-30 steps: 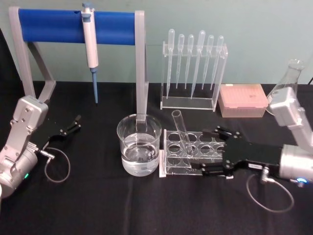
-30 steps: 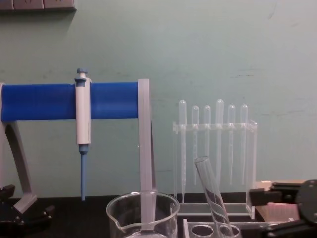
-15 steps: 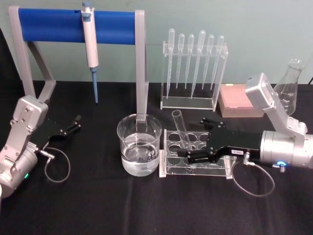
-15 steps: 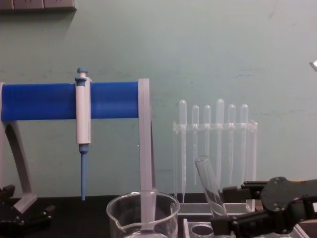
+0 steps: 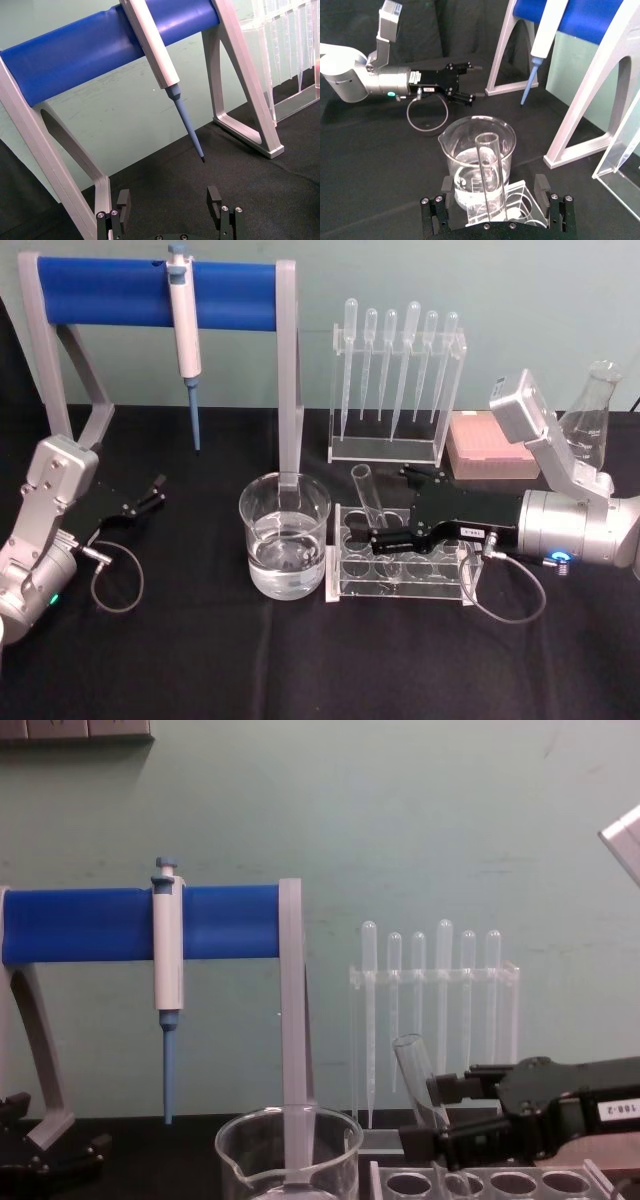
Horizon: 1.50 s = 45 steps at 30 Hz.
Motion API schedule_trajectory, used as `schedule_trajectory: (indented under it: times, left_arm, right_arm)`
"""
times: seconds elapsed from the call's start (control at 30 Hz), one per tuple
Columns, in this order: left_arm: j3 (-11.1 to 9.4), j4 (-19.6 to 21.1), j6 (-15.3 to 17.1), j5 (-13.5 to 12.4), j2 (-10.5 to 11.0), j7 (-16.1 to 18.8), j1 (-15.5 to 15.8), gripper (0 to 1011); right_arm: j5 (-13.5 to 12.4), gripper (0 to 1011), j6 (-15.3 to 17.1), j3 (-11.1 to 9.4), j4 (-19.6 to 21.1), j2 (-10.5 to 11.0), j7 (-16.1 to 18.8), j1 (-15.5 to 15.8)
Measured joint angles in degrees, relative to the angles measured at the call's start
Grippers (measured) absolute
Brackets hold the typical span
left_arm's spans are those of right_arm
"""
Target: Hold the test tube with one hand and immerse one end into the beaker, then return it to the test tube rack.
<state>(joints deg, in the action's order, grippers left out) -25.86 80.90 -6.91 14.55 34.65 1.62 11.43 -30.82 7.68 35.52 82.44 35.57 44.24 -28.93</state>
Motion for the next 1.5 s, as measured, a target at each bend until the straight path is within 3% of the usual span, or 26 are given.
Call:
schedule_trajectory:
  times: [0.73,0.93,1.5]
  left_arm:
    - [0.0,0.0,0.0,0.0,0.0,0.0,0.0,1000]
    - [0.0,0.0,0.0,0.0,0.0,0.0,0.0,1000]
    - [0.0,0.0,0.0,0.0,0.0,0.0,0.0,1000]
  right_arm:
    - [-0.67,991,-0.15,0.08,0.61,-0.07,-0.56,-0.94]
    - [-0.67,872,-0.15,0.04,0.62,-0.05,-0.59,-0.87]
    - [-0.67,343,-0.19,-0.06,0.7,-0.02,-0.64,-0.77]
